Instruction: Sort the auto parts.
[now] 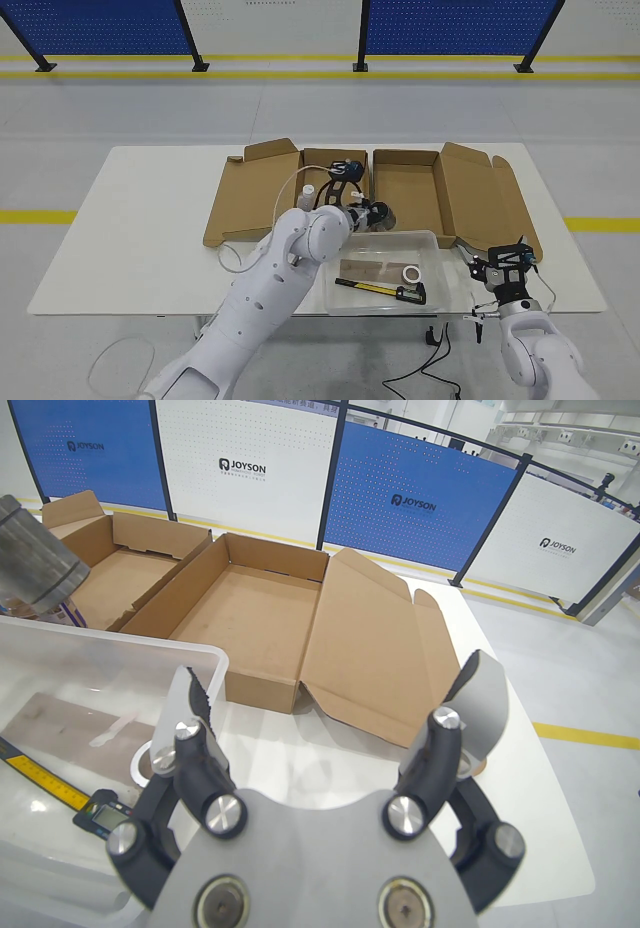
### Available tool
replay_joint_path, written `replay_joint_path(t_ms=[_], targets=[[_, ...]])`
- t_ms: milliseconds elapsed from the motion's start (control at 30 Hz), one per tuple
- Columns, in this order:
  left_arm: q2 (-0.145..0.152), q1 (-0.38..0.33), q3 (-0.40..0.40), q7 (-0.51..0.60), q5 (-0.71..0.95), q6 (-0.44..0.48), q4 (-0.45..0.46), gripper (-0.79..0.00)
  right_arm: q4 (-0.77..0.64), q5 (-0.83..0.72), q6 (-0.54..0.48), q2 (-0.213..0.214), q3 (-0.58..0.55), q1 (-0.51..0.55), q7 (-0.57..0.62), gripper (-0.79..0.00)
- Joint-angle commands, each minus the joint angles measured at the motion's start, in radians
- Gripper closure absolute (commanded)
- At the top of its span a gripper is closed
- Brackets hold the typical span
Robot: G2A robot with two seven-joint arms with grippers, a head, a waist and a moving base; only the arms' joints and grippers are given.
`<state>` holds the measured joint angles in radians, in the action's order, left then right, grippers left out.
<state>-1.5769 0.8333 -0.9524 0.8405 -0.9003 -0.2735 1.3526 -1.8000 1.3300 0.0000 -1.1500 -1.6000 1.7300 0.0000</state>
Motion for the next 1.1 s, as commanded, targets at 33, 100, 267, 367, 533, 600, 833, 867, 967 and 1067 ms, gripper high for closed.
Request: replay_joint_path(t_ms=[33, 100, 267, 367, 533, 600, 833, 867, 967, 1067], targets=[[-0.004, -0.034, 0.016, -0.038, -0.051, 0.0, -0.066, 0.0, 0.0, 0.0, 0.0, 0.0, 0.0, 0.0, 0.0, -0.785], [-0.006, -0.052, 0.029, -0.061, -0.088, 0.003, -0.1, 0.0, 0.0, 0.0, 0.0, 0.0, 0.0, 0.0, 0.0, -0.785], [-0.011, -0.067, 0.042, -0.068, -0.12, -0.001, -0.167, 0.0, 0.0, 0.0, 0.0, 0.0, 0.0, 0.0, 0.0, -0.785], [-0.013, -0.071, 0.049, -0.068, -0.132, 0.0, -0.205, 0.0, 0.0, 0.0, 0.0, 0.0, 0.0, 0.0, 0.0, -0.785], [-0.017, -0.081, 0.054, -0.073, -0.152, 0.0, -0.252, 0.0, 0.0, 0.0, 0.0, 0.0, 0.0, 0.0, 0.0, -0.785], [-0.019, -0.085, 0.056, -0.07, -0.157, 0.003, -0.268, 0.0, 0.0, 0.0, 0.0, 0.0, 0.0, 0.0, 0.0, -0.785], [-0.028, -0.102, 0.062, -0.058, -0.158, 0.0, -0.32, 0.0, 0.0, 0.0, 0.0, 0.0, 0.0, 0.0, 0.0, -0.785], [-0.029, -0.105, 0.063, -0.058, -0.159, 0.0, -0.327, 0.0, 0.0, 0.0, 0.0, 0.0, 0.0, 0.0, 0.0, -0.785], [-0.034, -0.112, 0.068, -0.057, -0.161, 0.002, -0.351, 0.0, 0.0, 0.0, 0.0, 0.0, 0.0, 0.0, 0.0, -0.785], [-0.038, -0.12, 0.074, -0.044, -0.164, -0.001, -0.377, -0.043, 0.0, 0.0, 0.0, 0.0, 0.0, 0.0, 0.0, -0.785]])
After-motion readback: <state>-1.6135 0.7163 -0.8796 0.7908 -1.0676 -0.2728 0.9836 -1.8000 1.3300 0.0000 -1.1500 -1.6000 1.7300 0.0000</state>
